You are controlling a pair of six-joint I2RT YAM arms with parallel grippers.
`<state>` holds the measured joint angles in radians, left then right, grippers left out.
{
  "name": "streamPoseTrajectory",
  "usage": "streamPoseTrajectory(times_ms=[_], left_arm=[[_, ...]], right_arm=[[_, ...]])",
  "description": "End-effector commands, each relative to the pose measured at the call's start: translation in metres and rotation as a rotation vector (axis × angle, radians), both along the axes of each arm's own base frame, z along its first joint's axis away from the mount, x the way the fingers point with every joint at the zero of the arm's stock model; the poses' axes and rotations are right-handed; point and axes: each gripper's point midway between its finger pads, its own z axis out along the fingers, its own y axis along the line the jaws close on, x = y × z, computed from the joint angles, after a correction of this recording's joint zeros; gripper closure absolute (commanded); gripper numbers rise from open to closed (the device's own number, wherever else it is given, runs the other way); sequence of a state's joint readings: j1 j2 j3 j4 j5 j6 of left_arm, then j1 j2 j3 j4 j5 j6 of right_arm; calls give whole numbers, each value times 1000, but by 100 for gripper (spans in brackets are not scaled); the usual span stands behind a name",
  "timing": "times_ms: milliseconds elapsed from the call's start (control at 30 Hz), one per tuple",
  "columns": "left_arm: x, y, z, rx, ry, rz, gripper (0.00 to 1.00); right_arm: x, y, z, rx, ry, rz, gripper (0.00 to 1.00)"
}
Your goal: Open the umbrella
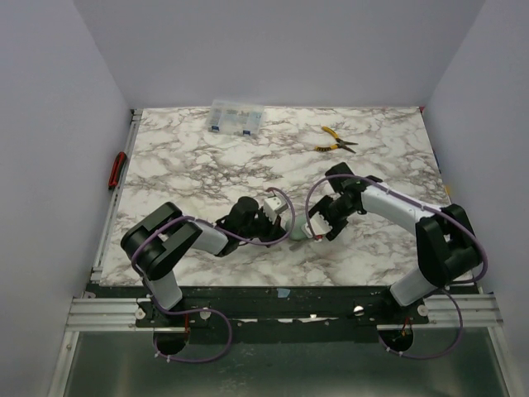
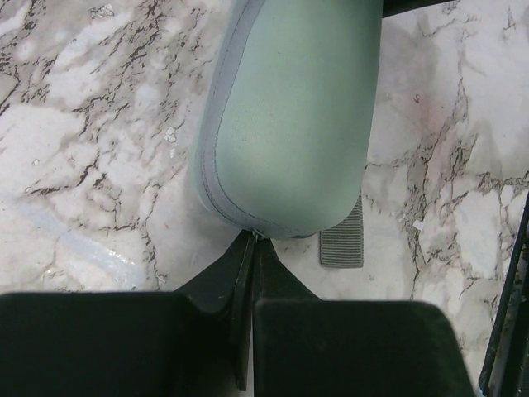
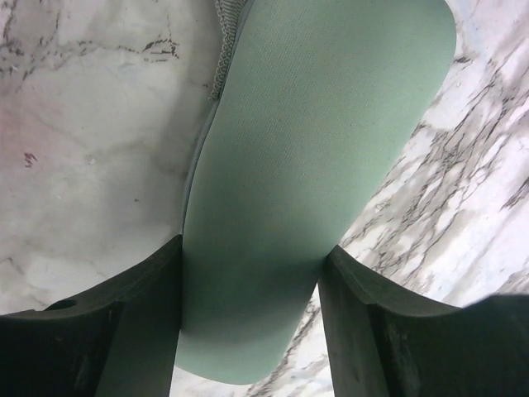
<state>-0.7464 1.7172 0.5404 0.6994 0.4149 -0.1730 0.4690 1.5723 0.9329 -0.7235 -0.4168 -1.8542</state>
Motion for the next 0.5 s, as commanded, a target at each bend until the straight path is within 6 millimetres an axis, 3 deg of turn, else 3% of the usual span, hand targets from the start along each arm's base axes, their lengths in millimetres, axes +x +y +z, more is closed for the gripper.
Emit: streamPoseTrajectory(times_ms=[0,267,467], left_arm=[[45,14,27,-40,-112,153,100],[53,21,40,-17,-240,106,100],[52,12,40,-6,-299,30,100]], right_arm=[[-91,-46,-40,-209,307,253,79],[-103,-52,-42,-255,406,251,79],[-82,-36,-44,-189,295,280,76]])
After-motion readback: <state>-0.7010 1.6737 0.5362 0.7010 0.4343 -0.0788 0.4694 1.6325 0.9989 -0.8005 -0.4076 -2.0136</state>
